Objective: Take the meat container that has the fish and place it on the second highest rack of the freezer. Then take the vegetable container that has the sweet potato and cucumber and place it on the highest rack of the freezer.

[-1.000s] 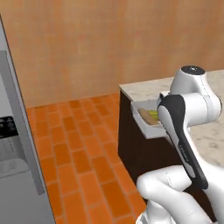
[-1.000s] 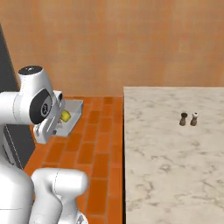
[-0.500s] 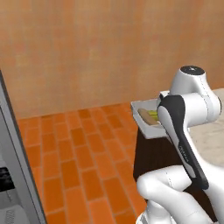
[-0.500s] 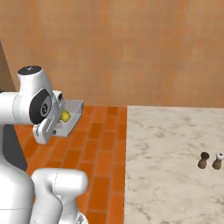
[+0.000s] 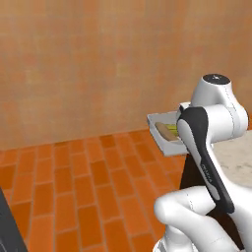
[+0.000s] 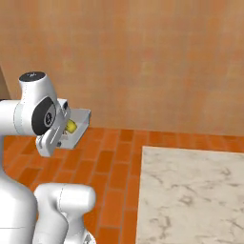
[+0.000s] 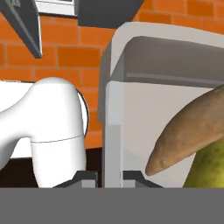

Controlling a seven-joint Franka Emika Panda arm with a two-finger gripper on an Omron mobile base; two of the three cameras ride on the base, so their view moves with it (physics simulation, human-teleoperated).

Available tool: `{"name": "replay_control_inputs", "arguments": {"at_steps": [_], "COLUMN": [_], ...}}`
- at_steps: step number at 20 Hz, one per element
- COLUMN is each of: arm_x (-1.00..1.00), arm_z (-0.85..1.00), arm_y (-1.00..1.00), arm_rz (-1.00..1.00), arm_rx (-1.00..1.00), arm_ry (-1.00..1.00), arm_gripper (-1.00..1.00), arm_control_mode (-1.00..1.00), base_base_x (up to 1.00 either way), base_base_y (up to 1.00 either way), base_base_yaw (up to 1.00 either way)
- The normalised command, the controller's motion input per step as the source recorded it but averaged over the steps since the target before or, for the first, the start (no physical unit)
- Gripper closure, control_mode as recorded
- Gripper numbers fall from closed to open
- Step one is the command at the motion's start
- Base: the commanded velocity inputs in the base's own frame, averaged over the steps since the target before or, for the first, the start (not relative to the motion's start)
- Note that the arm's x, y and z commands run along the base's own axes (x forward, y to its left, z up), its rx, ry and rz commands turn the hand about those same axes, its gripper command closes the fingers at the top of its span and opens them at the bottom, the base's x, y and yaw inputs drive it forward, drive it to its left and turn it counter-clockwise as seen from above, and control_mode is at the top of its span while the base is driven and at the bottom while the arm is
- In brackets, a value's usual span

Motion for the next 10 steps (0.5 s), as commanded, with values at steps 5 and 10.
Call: {"name": "replay_control_inputs", "arguments": {"at_steps": [5, 10], "arm_x": [0.0, 0.0], "arm_z": [0.0, 0.0], "arm_y": [0.0, 0.0], "arm_rz": [0.0, 0.0], "arm_rx": [0.0, 0.0], "arm_ry": [0.0, 0.0], "arm_gripper": [1.0, 1.0], "arm_control_mode": [1.0, 1.0], "base_base_x": [1.0, 1.0], "base_base_y": [-0.19, -0.2], "base_base_yaw": [0.28, 0.68]}}
